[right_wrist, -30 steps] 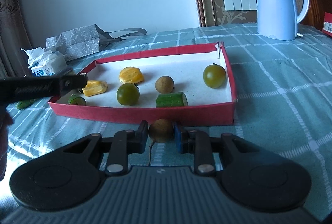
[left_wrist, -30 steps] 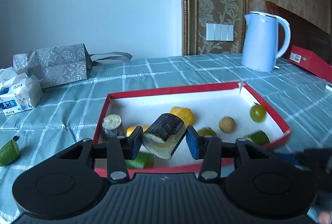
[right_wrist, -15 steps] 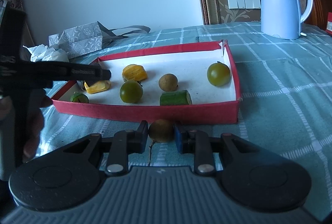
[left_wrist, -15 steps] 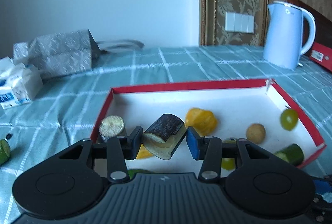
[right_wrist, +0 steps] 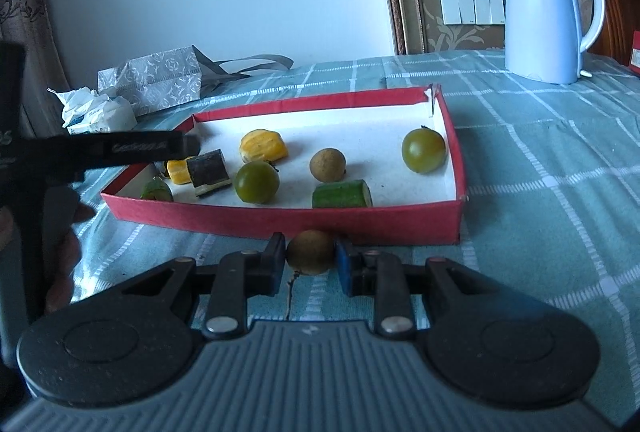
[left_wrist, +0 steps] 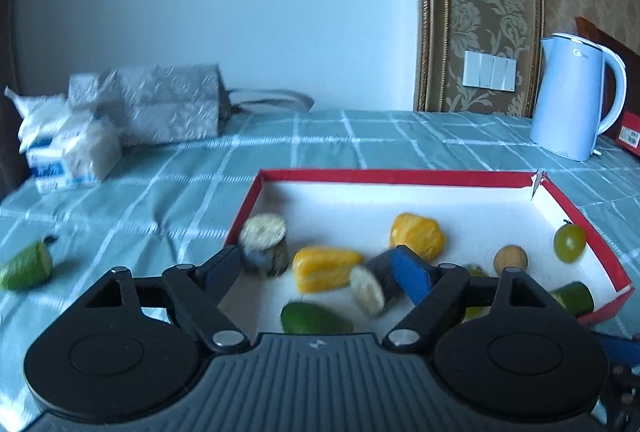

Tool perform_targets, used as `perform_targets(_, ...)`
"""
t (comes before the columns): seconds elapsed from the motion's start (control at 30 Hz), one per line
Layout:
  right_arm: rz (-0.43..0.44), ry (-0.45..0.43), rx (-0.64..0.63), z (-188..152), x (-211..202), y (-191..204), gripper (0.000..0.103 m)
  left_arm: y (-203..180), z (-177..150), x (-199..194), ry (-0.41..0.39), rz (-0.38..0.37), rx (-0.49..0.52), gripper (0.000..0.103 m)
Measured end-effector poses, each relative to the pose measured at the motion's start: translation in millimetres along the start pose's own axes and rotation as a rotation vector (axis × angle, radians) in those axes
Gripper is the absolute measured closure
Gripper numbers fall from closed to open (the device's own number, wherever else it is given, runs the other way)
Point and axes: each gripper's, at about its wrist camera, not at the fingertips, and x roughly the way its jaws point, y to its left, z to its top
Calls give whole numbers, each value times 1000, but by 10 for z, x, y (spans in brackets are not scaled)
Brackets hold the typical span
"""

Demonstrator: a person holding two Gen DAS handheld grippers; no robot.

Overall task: Organize fruits
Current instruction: 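Lower the eggplant chunk into the red box and open the left gripper while the right holds the brown fruit, then lower the brown fruit into the red box and open the right gripper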

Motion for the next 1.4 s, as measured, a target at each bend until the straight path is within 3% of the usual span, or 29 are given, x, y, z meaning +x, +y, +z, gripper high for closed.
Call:
perform_targets(0.17,-5,-32,-30,-20,-72,64,77,159,-101,-93,33,-14,-39,19)
perform_targets(0.3,-19,-94,-73,-1,-225,164,77,184,-143,-196,13,-25,-36,19)
perform_targets(0.53,-79,-158,-149,386,-258,297,77,165,-154,-201,18,-40,-20,19)
perform_targets(0.77,-169,-54,-140,731,412,191,77,118,-159,-186,21,-33,3,18)
perform_targets(0.97,-203,16,-136,694,723,134,75,118,-151,-167,27,-43,1,18)
perform_targets(1.07,-207,4,-130,693,702,124,63,105,-155,-163,27,-40,8,18)
perform_targets(1.13,-217,-10,-124,685,691,123,43,96,-160,-163,26,-36,13,18)
perform_targets(1.4,-250,-122,-33,613,408,52,9,102,-165,-189,17,-30,8,18)
